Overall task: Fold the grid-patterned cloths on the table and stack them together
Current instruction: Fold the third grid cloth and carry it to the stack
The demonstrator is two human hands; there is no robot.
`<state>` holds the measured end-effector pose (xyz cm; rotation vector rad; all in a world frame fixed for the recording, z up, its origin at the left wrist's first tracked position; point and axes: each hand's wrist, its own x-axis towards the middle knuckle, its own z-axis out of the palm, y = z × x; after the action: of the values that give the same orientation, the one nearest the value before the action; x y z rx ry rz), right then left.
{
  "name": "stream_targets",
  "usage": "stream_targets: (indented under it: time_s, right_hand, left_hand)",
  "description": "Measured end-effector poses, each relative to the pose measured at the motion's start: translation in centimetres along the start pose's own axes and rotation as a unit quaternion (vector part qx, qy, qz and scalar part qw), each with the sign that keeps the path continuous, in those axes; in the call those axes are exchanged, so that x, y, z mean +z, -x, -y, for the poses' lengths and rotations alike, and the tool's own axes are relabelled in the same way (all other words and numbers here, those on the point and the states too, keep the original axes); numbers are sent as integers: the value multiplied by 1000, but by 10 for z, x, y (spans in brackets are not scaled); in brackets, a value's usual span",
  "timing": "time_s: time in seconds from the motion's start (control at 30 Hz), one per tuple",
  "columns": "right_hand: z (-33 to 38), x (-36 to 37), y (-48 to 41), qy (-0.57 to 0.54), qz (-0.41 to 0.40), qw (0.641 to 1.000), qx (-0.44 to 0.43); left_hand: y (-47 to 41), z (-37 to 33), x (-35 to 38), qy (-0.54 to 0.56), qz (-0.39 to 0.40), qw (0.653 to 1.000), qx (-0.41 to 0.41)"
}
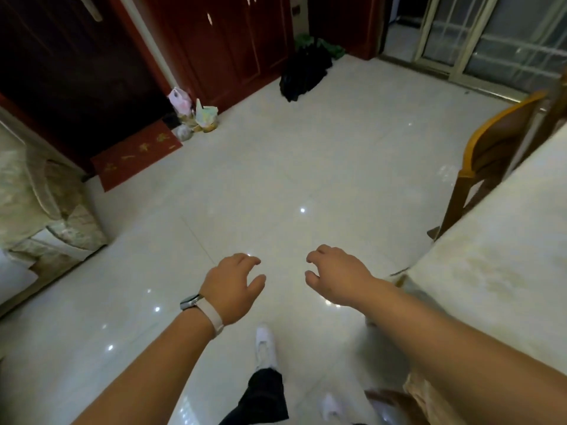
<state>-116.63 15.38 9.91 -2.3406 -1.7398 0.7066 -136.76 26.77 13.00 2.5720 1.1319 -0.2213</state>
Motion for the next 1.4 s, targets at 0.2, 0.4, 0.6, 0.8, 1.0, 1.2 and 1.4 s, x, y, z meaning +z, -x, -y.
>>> stream_targets:
  time_s: [0.2, 0.4, 0.6, 0.8, 1.0, 1.2, 1.4]
  right_hand:
    - [19, -21, -82, 9, -13, 998, 58]
    - [52, -51, -167, 30, -29, 995, 92]
    - [51, -78, -209, 40, -35, 990, 132]
    - [24, -112, -251, 37, -62, 982, 173]
    - [-37, -138, -286, 19, -69, 978, 198]
    - [-122, -175, -337, -17, -76, 974, 213]
    - [-214, -235, -363, -30, -89, 968, 233]
  left_hand:
    - [-90, 54, -23, 9, 8, 999, 46]
    - [-185, 115, -64, 1, 4, 996, 85]
    - [-254, 130, -89, 0, 5, 992, 123]
    - [-321, 115, -103, -11, 13, 986, 168]
    - [-395, 66, -109, -31, 27, 978, 203]
    - [-493, -2, -117, -52, 39, 974, 218]
    - [-589, -104, -131, -78, 46, 963, 252]
